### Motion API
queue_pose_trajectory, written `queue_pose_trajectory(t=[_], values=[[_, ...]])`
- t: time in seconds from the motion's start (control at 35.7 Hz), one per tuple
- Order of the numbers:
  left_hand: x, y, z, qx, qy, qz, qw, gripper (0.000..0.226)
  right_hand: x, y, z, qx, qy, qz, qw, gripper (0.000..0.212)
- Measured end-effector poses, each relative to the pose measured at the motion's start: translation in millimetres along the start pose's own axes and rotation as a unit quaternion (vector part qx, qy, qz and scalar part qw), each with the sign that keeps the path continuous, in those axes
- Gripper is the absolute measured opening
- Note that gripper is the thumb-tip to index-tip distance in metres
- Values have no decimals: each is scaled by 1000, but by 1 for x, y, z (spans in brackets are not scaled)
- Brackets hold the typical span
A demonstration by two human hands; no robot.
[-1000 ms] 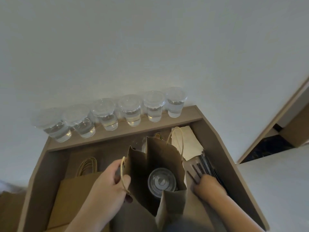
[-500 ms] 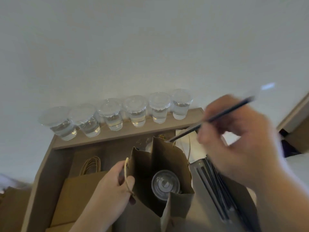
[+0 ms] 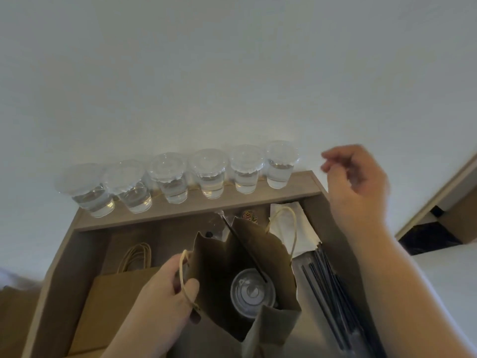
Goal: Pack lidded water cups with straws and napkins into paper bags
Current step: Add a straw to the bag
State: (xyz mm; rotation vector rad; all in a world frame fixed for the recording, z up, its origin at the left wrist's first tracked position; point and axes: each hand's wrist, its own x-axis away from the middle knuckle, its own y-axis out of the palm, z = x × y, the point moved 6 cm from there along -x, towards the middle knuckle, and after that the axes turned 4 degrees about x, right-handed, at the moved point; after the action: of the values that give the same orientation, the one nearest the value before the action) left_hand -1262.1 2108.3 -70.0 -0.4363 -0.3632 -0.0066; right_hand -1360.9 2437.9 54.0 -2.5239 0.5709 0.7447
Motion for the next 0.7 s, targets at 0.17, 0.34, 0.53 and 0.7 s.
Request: queue_pose_trajectory(t=[0.17, 0.34, 0.53, 0.7], values=[[3, 2, 5, -6, 40, 18, 999, 50, 50, 57, 144, 140, 220, -220, 940, 21], [3, 0, 11, -31, 71, 48, 996, 50, 103, 91, 216, 229, 286, -363, 857, 34], [0, 0, 10, -56, 49, 59, 996, 46, 93, 106, 236, 361, 192, -349, 844, 91], [-2, 4, -2, -52, 16, 49, 997, 55, 93, 118, 257, 359, 207, -386, 824, 97]])
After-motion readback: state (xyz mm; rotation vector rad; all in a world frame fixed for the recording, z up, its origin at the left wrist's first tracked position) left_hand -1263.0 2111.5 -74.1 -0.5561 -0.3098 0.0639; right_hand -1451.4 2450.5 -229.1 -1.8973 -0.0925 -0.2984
